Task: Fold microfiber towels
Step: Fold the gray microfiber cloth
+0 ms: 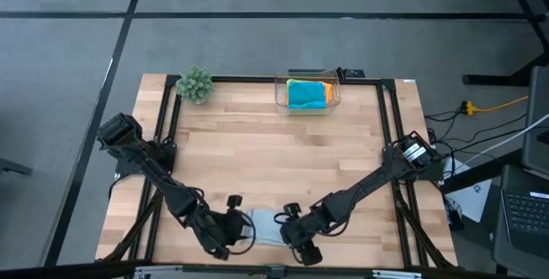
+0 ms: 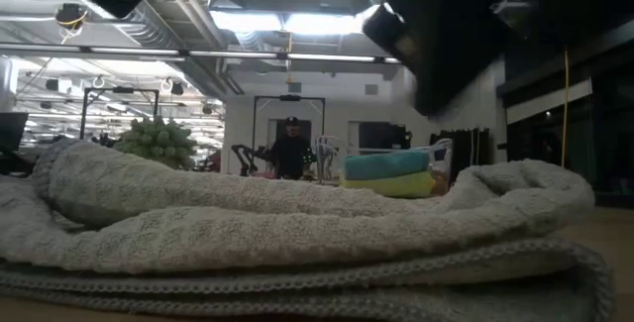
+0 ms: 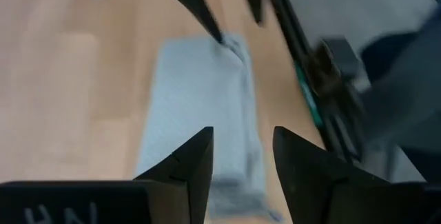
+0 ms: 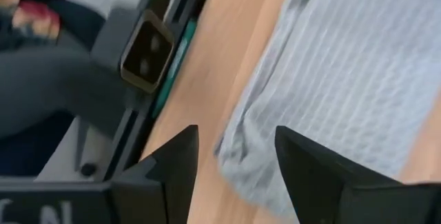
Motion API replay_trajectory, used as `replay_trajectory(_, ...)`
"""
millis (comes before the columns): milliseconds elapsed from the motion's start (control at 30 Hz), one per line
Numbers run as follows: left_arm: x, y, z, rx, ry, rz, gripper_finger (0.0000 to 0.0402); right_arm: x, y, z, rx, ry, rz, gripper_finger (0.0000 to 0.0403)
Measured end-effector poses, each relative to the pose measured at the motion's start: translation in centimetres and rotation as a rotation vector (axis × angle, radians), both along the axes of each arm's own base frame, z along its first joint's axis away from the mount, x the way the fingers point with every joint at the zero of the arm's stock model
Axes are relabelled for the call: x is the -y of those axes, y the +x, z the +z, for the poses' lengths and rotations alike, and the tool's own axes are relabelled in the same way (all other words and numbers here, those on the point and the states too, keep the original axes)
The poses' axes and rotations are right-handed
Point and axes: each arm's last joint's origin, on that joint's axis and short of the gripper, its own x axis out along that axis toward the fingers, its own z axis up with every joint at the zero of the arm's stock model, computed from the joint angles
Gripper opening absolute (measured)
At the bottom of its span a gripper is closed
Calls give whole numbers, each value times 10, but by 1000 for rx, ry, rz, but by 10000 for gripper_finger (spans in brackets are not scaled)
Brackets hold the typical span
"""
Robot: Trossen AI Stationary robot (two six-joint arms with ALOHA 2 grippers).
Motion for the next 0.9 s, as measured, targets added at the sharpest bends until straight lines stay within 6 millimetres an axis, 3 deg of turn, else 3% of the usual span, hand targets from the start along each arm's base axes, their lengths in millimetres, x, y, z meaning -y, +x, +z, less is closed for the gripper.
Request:
replay_trajectory(233,-3,19,-13,67,-10,89,142,-1,6,9,160,-118,-210,195)
replay_trajectory(567,4,34,-84,-42,82,86,142,5,-17,-36,96,-67,-434,195)
replay_trajectory(700,6,34,-92,-52,90,86,142,12,-27,-52,52,-68,-476,195)
replay_trajectory(900,1,40,-92,-44,86,105,142,15,-31,-56,68,-104,-503,189)
